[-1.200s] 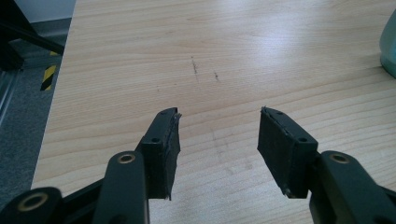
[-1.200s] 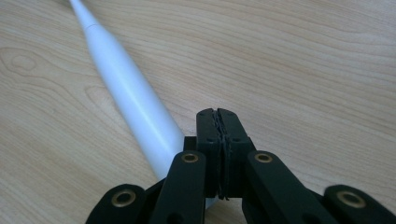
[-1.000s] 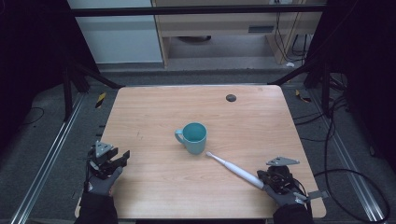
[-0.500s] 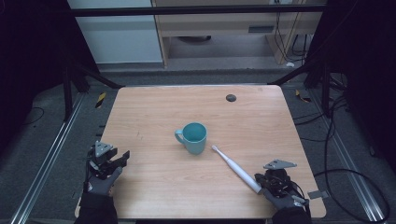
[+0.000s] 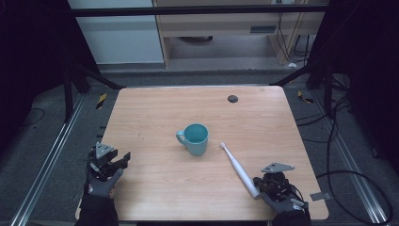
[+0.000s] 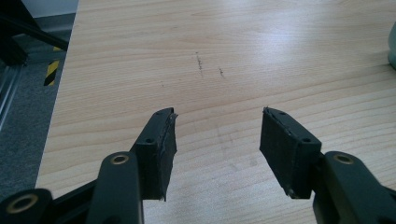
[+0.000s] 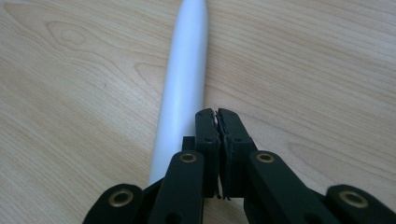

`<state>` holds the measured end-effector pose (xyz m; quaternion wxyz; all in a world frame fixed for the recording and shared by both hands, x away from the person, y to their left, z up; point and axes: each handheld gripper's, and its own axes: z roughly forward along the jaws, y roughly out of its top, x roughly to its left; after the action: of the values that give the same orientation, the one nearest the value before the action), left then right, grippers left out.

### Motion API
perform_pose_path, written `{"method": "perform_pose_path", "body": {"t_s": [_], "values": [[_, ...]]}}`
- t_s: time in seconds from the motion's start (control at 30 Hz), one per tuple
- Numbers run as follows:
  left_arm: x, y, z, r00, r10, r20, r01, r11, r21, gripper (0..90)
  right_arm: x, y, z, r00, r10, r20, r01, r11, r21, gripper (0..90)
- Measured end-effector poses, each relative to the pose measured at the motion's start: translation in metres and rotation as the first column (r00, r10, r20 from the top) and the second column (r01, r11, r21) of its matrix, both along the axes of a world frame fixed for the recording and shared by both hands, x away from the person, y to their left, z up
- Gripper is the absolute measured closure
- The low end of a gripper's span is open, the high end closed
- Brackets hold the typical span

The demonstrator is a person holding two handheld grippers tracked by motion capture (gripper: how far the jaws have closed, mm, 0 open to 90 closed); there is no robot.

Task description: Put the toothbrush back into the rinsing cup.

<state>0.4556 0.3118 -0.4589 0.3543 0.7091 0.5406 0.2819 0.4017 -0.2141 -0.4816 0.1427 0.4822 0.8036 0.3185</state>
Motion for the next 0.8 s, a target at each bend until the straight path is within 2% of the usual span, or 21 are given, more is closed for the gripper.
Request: {"method": "perform_pose_path", "body": {"t_s": [0.2,0.3,0.33,0.37,0.43,0.47,0.6,0.63,0.8], "values": [[0.001,0.000,-0.001,1.0000,-0.004,-0.004,0.004,1.0000,0.007,44.4,0.001,-0.003,0.004,0.9997,-0.017,0.020,0.017,1.000,-0.005,83.0],[0.003,-0.001,-0.002,0.9999,-0.008,-0.006,0.008,0.9999,0.011,44.1,0.003,-0.005,0.013,0.9980,-0.043,0.046,0.043,0.999,0.000,74.8],[0.003,-0.001,-0.002,0.9999,-0.008,-0.006,0.008,0.9999,0.011,43.9,0.003,-0.005,0.013,0.9980,-0.043,0.046,0.043,0.999,0.000,74.8],[0.003,-0.001,-0.002,0.9999,-0.010,-0.008,0.010,0.9998,0.015,43.6,0.006,-0.005,0.019,0.9965,-0.051,0.065,0.052,0.999,-0.006,69.8],[0.003,-0.002,-0.002,0.9999,-0.011,-0.007,0.011,0.9998,0.016,43.0,0.008,-0.005,0.022,0.9956,-0.058,0.073,0.059,0.998,-0.012,67.5],[0.004,-0.002,-0.003,0.9999,-0.012,-0.007,0.013,0.9997,0.019,42.8,0.012,-0.004,0.028,0.9945,-0.068,0.080,0.070,0.997,-0.020,63.4],[0.005,-0.002,-0.004,0.9998,-0.014,-0.012,0.014,0.9997,0.019,42.0,0.016,-0.002,0.036,0.9936,-0.082,0.078,0.084,0.996,-0.021,58.6],[0.006,-0.003,-0.004,0.9997,-0.017,-0.017,0.017,0.9996,0.023,41.9,0.017,0.000,0.040,0.9930,-0.089,0.077,0.093,0.995,-0.037,55.8],[0.007,-0.004,-0.005,0.9996,-0.019,-0.021,0.020,0.9994,0.029,41.5,0.024,0.006,0.048,0.9951,-0.087,0.047,0.089,0.995,-0.045,50.3]]}}
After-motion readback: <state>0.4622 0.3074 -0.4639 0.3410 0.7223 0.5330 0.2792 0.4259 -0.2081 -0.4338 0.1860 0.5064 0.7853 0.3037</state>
